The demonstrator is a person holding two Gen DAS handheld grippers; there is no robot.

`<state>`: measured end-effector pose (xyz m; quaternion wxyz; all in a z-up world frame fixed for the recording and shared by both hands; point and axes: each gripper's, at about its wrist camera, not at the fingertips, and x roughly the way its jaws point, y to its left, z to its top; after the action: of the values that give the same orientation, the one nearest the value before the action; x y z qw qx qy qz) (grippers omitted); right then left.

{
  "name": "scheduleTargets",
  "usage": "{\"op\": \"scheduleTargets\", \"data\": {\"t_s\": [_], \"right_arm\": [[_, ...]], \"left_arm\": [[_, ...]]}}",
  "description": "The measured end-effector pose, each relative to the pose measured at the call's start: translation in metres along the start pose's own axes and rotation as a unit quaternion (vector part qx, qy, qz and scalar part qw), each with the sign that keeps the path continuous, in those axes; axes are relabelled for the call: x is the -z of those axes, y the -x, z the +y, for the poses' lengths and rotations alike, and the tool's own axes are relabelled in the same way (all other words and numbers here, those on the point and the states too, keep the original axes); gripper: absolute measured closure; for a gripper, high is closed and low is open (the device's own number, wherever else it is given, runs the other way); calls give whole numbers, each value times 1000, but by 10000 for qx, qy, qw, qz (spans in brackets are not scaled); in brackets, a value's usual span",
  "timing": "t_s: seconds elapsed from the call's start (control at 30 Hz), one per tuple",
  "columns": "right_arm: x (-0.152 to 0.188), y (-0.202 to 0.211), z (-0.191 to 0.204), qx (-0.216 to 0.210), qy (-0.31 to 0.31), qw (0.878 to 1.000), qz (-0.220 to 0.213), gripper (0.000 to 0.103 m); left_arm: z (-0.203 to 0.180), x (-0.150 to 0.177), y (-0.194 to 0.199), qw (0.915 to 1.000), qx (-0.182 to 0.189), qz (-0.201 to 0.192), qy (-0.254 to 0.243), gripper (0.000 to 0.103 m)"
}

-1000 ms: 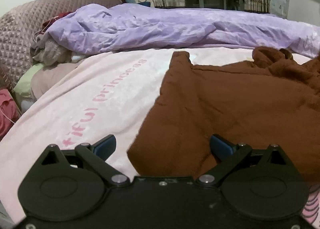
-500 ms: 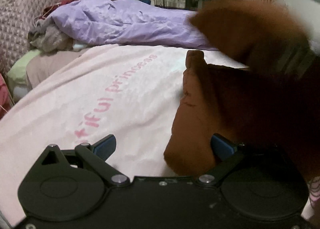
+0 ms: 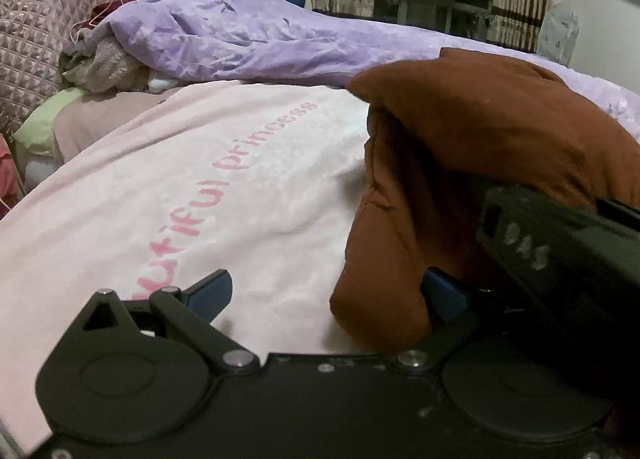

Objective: Fold large clothes

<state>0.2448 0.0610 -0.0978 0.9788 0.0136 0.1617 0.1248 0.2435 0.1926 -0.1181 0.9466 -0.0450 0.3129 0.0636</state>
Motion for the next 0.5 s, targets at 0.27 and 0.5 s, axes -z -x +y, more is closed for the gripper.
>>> {"op": "scheduleTargets", "data": {"t_s": [0.27, 0.5], "right_arm": [[-1, -2, 4, -96, -44, 9999, -42, 73], [-9, 1, -3, -226, -223, 9995, -53, 71]], "left_arm": [[-9, -1, 4, 9998, -151, 13, -123, 0], [-11, -1, 3, 9997, -215, -6, -149, 0]]}}
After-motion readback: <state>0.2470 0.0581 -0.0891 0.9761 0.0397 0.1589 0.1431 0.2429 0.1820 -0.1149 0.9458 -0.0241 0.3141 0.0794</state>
